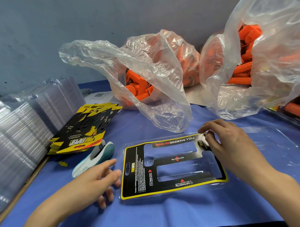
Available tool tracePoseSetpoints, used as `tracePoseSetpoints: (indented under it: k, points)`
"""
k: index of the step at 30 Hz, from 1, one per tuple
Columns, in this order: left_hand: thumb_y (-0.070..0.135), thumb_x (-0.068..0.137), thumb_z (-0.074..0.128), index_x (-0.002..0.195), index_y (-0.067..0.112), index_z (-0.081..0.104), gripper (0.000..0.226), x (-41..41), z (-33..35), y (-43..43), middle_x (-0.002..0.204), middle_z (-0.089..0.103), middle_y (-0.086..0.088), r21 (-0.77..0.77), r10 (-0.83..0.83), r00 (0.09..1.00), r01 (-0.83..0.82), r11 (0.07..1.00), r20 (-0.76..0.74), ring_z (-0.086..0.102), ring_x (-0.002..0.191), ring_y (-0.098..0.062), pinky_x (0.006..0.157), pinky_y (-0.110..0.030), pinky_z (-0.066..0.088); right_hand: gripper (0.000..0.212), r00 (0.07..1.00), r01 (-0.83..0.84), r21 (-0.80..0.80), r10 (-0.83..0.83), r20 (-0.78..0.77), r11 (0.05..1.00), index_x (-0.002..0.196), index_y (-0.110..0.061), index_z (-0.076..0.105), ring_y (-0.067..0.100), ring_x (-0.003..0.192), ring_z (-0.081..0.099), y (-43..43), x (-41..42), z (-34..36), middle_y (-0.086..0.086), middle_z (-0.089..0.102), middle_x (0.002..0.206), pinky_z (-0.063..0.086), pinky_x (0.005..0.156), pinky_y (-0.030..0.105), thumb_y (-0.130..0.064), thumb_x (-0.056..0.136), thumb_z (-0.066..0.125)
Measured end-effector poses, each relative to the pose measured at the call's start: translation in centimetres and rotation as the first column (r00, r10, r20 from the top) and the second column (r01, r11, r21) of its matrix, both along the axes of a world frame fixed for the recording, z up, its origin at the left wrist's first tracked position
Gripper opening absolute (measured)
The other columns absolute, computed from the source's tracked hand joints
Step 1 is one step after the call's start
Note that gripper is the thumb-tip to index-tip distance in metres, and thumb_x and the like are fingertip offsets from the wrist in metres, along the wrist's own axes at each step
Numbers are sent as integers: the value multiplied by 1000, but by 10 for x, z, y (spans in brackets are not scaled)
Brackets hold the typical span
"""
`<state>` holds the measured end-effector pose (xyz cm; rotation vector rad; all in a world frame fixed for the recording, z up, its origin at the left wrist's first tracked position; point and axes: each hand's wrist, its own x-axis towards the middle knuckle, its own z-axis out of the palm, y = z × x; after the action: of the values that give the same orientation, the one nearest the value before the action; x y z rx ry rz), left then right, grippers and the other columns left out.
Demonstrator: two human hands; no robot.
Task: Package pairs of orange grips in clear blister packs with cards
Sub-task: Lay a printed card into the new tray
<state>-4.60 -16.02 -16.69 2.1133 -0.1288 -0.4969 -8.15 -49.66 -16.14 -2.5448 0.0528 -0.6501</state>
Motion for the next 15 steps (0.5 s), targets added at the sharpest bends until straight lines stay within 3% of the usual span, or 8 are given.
tracePoseSetpoints:
  k: [7, 15]
  points:
    - [25, 99, 55, 141, 23, 43, 44, 7, -4, -13, 84, 65, -12, -35, 184, 968, -181, 983, 173, 60, 51, -22, 46, -35, 51, 18, 1000, 7, 14, -7, -24, 1000, 93, -22, 69, 28, 98, 58, -13, 0, 1, -4, 66, 103, 44, 89, 45, -13, 93, 54]
    - [31, 99, 53, 133, 30, 47, 34, 10, -7, -19, 82, 64, -8, 35, 130, 972, -140, 990, 195, 60, 50, -21, 43, -32, 51, 17, 997, 7, -45, -11, -72, 999, 91, -23, 73, 32, 101, 57, -14, 1, -5, -1, 66, 111, 41, 91, 40, -15, 92, 58]
